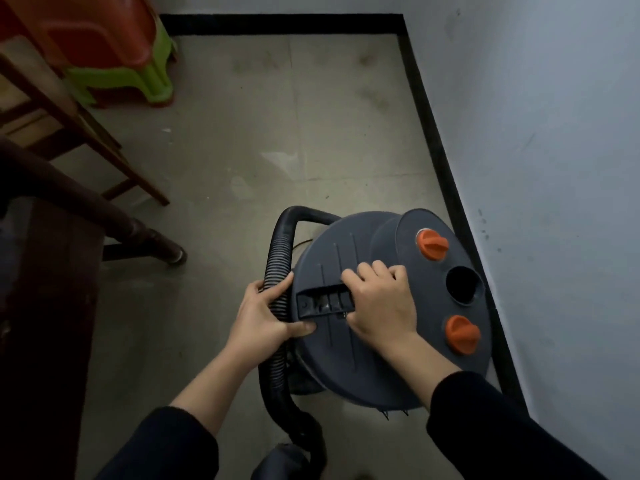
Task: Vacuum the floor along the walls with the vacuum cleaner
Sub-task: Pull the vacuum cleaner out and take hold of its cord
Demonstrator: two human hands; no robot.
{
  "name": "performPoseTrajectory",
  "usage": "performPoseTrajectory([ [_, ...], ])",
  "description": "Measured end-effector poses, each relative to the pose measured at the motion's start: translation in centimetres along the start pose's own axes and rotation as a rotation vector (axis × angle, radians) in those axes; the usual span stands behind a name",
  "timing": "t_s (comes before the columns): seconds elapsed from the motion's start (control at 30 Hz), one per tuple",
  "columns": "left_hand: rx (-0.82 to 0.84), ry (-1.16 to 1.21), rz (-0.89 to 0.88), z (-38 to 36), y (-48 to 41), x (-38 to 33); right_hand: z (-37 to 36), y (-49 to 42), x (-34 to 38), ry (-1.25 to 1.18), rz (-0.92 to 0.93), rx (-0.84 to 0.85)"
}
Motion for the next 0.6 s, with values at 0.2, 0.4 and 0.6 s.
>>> performPoseTrajectory([
  [0.2, 0.031, -0.03, -0.061, 2.4, -2.2, 1.2, -0.9, -1.5, 2.0, -0.027, -0.076, -0.007],
  [0.4, 0.053, 0.01, -0.069, 2.4, -2.6, 3.0, -1.7, -1.6, 2.4, -0.012, -0.044, -0.036],
  [0.6, 0.045, -0.024, -0.053, 2.1, -1.6, 1.5, -0.4, -1.6, 1.8, -0.09, -0.031, 0.068],
])
Point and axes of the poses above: each hand's wrist, its own y-axis away from the middle knuckle, its own z-axis out of the back of the hand, x = y × z, the point moved 1 cm from there along -y, towards the middle knuckle, and after that the axes turned 15 degrees about -y, right-handed, at the moved point
